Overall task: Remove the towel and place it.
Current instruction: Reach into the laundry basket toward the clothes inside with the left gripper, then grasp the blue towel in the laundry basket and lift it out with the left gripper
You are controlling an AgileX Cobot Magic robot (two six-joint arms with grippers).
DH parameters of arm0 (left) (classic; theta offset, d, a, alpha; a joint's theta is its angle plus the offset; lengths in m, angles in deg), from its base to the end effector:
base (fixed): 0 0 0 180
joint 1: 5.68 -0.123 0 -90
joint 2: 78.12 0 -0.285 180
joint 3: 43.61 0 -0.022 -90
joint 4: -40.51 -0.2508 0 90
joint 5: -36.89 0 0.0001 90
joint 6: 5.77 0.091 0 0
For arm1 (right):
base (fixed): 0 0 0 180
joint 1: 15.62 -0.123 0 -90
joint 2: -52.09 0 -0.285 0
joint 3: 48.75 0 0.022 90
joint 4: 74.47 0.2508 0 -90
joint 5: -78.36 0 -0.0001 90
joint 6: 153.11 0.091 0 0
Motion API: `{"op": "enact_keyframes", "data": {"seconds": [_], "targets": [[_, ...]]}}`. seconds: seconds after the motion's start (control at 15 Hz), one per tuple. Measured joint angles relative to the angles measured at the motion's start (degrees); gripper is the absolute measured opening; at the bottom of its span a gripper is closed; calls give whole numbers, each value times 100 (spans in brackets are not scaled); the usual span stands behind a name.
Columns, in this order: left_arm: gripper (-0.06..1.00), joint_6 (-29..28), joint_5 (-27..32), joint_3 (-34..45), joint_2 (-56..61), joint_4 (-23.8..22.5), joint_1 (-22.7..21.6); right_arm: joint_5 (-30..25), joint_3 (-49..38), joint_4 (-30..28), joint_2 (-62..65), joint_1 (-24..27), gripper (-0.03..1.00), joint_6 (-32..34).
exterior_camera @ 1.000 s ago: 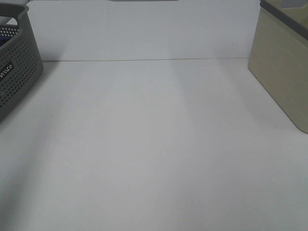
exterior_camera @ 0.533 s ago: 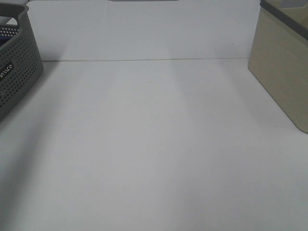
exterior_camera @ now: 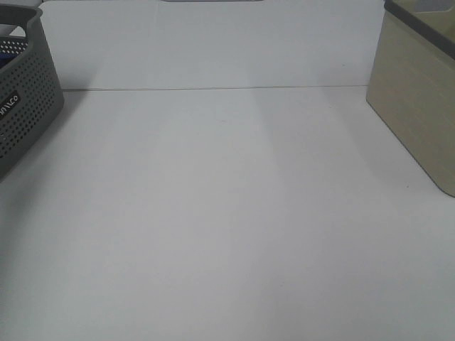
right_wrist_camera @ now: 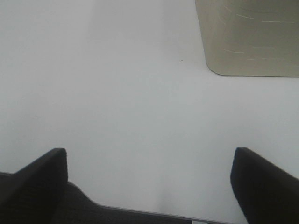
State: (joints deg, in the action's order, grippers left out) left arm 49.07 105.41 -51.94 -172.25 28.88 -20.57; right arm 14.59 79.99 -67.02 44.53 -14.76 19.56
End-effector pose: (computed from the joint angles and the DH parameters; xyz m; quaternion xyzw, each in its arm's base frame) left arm 0.2935 0.0957 0.3672 0.3457 0.9064 0.2086 0.1241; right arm -0.0029 0.0106 0.2607 -0.0522 0.8737 0.0305 0.4827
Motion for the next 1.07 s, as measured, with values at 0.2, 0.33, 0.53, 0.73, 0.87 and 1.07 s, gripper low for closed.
{"op": "enact_keyframes", "data": {"seconds": [0.2, 0.33, 0.53, 0.73, 0.87, 1.07], "targets": [[99, 160, -109, -699, -791, 92, -246, 0, 0, 0, 0, 0, 91, 0], [99, 178, -493, -1026, -1335, 80, -264, 0, 0, 0, 0, 0, 91, 0], [99, 212, -877, -1736, -2464, 29, -264, 0, 0, 0, 0, 0, 91, 0], [99, 344, -1043, -1914, -3002, -74, -264, 0, 0, 0, 0, 0, 91, 0], [99, 424, -1197, -2040, -3369, -143, -264, 0, 0, 0, 0, 0, 91, 0], [99, 613, -1346, -2172, -3799, -172, -264, 0, 0, 0, 0, 0, 91, 0]]}}
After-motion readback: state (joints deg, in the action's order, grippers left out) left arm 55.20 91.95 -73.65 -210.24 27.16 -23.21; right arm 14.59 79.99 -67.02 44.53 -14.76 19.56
